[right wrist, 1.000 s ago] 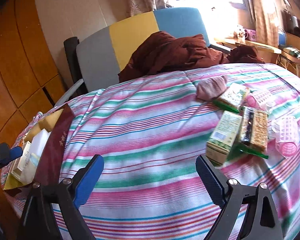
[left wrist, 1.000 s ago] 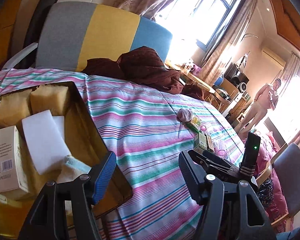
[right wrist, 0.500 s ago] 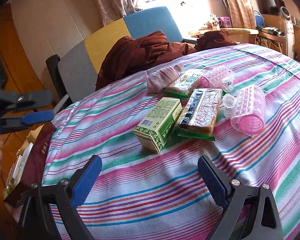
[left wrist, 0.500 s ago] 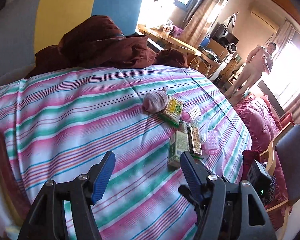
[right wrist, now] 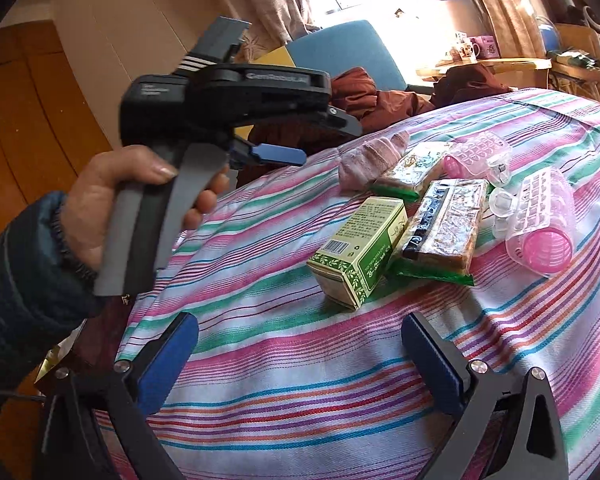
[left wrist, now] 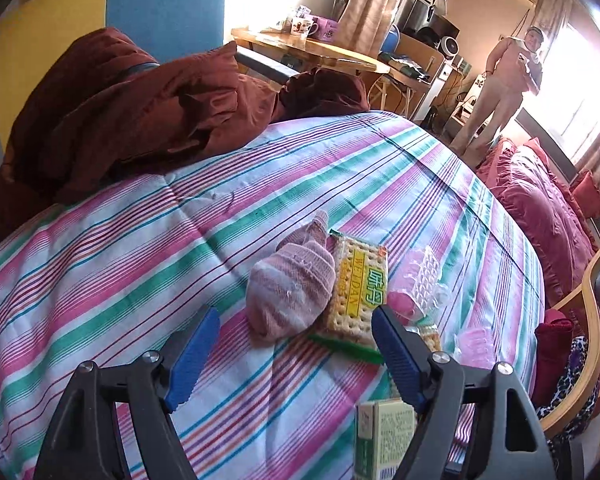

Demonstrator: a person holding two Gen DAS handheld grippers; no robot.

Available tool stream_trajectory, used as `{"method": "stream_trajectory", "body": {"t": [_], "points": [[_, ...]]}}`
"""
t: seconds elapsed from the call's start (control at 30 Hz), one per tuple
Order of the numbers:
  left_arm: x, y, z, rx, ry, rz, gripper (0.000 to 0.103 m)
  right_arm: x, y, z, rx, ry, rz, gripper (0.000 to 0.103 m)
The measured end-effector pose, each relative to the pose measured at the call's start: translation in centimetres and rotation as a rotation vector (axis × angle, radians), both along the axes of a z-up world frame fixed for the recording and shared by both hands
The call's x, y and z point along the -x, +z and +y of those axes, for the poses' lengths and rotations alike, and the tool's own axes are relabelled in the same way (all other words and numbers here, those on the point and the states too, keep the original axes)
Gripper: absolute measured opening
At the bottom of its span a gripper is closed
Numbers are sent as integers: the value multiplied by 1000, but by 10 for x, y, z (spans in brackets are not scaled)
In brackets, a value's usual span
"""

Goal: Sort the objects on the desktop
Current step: 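Grasp the pink sock with the left tool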

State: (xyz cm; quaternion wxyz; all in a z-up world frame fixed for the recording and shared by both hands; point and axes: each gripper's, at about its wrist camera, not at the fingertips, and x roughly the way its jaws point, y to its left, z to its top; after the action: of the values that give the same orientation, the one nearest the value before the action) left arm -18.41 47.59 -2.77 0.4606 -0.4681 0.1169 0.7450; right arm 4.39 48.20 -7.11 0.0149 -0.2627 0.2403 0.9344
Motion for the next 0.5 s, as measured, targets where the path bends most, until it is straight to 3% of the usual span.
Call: {"method": "stream_trajectory", "body": {"t": [0.23, 0.4, 0.5], "points": [[21, -25, 29, 24, -1, -57, 81, 1, -1, 0, 13, 14, 13, 103], [25, -39, 21, 11, 38, -88, 55, 1, -1, 0, 16, 20, 11, 103], [15, -36, 10, 14, 57, -69, 53, 1, 0, 0, 14, 22, 5, 103]]}}
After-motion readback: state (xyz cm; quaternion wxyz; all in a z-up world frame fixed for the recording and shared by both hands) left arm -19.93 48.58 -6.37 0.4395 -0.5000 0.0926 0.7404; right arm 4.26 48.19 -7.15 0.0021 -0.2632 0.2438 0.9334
